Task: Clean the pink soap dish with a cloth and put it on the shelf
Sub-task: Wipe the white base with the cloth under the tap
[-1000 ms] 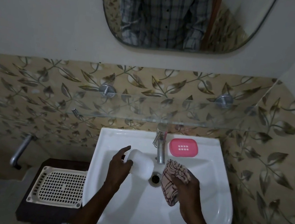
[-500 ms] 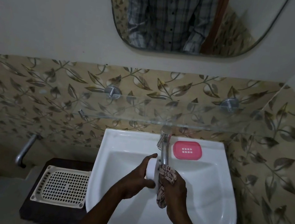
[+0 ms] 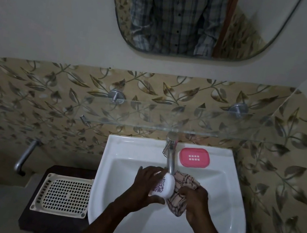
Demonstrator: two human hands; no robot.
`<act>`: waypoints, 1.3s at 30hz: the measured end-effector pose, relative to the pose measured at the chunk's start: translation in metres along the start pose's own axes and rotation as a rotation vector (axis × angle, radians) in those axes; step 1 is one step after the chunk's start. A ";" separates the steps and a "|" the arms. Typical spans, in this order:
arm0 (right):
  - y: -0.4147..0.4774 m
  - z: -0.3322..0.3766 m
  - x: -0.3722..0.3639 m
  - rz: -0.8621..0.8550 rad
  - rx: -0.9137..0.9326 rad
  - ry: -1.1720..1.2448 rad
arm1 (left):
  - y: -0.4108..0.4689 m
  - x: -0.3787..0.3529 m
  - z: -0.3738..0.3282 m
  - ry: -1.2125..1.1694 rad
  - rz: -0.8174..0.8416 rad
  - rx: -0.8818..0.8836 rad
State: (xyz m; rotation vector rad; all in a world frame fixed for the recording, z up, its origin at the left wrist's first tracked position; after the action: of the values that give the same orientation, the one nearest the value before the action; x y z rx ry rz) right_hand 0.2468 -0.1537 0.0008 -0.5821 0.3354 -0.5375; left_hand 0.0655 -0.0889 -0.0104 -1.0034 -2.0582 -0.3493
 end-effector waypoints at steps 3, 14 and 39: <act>-0.004 0.000 -0.003 0.048 -0.016 0.135 | 0.004 0.005 -0.001 -0.427 -0.058 0.170; -0.040 0.033 -0.063 0.208 0.061 -0.080 | -0.001 0.007 -0.029 -1.030 -0.272 0.286; -0.027 0.020 -0.025 0.716 1.492 -1.306 | 0.007 0.049 -0.024 -1.634 0.230 0.726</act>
State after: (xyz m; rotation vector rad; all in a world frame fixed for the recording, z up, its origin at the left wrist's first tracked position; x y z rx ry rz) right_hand 0.2246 -0.1498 0.0368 0.7060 -1.0479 0.4130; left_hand 0.0663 -0.0709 0.0421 -1.0742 -2.8520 1.7720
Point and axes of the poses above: each hand's wrist, its own y-axis towards the middle knuckle, its own x-axis out of the back of the hand, z = x × y, the point moved 2 cm from there along y, towards the middle knuckle, and after that the axes turned 7 degrees about z, right-handed, at the moved point
